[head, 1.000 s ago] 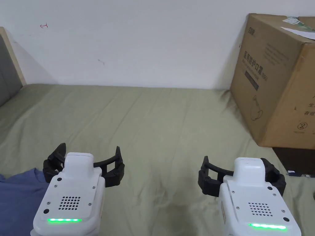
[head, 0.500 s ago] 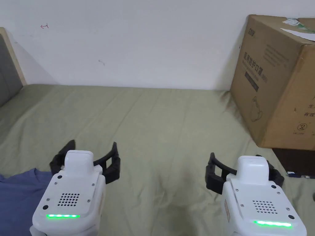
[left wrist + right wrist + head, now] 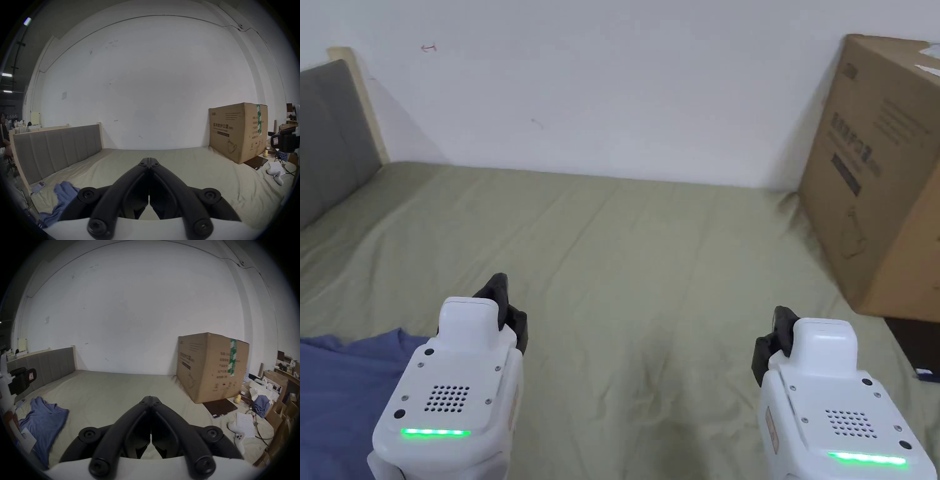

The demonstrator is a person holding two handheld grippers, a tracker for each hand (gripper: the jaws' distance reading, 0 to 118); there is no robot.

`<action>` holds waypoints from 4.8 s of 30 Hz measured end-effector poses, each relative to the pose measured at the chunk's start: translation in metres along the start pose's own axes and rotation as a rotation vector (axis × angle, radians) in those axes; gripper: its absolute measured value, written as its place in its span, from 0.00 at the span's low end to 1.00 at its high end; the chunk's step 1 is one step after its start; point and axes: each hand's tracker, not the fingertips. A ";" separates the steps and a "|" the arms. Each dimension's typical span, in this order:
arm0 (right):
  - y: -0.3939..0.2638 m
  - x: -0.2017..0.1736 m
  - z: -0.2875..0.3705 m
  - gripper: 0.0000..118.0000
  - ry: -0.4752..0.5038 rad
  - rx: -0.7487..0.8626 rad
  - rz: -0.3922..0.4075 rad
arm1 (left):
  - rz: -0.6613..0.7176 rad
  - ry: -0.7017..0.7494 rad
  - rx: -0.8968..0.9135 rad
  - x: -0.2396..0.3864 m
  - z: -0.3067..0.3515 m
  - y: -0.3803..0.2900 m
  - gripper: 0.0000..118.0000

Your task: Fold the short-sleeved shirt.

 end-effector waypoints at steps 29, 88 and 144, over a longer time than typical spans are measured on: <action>0.014 -0.268 0.002 0.00 0.672 0.005 0.068 | -0.023 0.619 -0.182 -0.259 0.156 -0.012 0.00; 0.012 0.021 -0.009 0.00 0.108 0.031 0.051 | 0.266 -0.452 -0.407 -0.019 -0.082 0.151 0.01; 0.041 0.070 0.053 0.00 -0.087 0.102 0.006 | -0.064 -0.208 -0.038 0.036 -0.011 0.047 0.00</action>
